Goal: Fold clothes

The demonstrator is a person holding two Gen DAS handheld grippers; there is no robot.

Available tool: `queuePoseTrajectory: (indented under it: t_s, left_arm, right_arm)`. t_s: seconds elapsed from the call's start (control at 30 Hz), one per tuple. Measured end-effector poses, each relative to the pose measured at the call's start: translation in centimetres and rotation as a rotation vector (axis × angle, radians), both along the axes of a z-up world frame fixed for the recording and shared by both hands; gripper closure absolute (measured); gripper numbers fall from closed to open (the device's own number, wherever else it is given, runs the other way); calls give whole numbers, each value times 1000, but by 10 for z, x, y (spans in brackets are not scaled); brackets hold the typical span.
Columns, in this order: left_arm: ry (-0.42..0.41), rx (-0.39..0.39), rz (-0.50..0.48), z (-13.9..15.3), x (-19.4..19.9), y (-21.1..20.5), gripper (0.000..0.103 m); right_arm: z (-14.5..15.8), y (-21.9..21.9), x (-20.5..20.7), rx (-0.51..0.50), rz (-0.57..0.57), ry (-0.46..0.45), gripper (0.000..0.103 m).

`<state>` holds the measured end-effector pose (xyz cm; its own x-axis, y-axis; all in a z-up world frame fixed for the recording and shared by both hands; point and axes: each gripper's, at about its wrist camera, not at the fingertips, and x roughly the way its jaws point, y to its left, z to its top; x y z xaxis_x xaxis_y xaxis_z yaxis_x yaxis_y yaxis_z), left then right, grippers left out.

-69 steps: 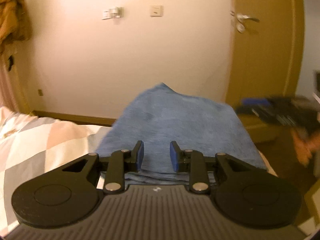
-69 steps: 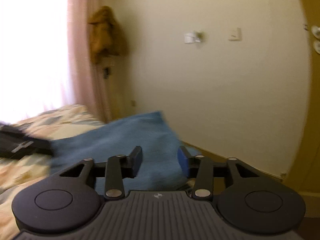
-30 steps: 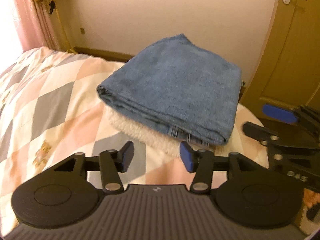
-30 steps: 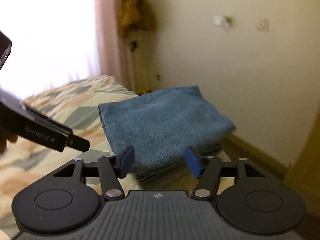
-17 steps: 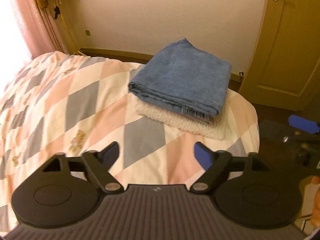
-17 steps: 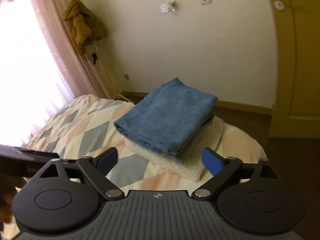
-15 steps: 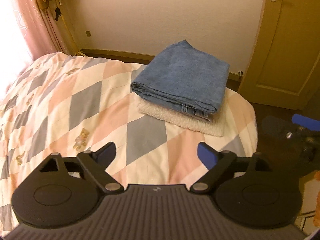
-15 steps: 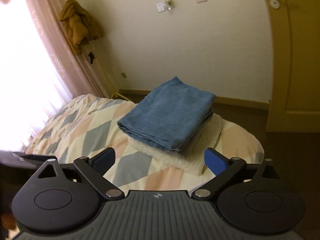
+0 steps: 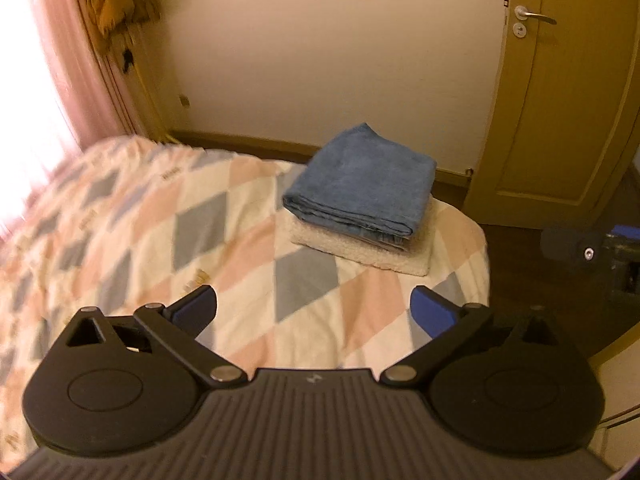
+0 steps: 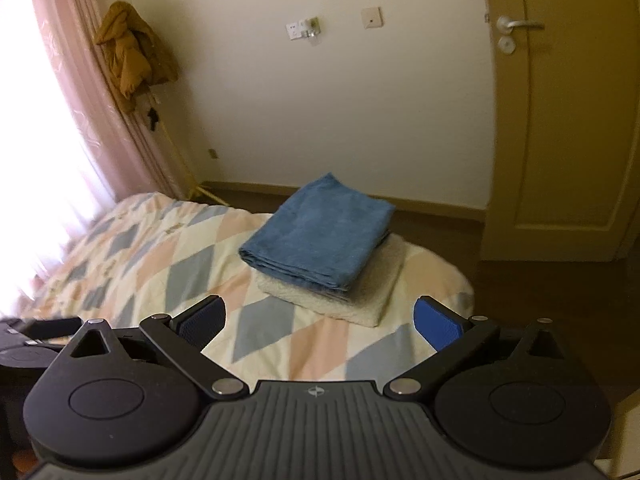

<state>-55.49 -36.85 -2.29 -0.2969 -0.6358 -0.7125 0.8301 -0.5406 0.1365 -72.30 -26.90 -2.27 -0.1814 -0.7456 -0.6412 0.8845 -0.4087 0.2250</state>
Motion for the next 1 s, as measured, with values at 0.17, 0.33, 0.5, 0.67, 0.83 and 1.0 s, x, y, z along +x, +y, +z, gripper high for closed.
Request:
queuePoseTrajectory:
  t_s: [0.17,0.33,0.5,0.67,0.83,1.0]
  left_arm:
    - [-4,-45,-25,18,7,22,1]
    - [5,-22,-33,28,11,29,1]
    - [5,7,-35,32,12,35,1]
    - [2,35,-35,25,6,37,1]
    - [-16,59,-22,15,-5,34,1]
    - [-34,76,7,8,-18,26,1]
  right_arm:
    - [16,16,21,6,-14,108,0]
    - [22,31,30,-32,-70,156,0]
    - [27,35,34,8,-49,183,0]
    - [20,36,28,41,-68,166,0]
    - [8,33,16,90,-57,127,0]
    - [1,20,2,124,-25,114,0]
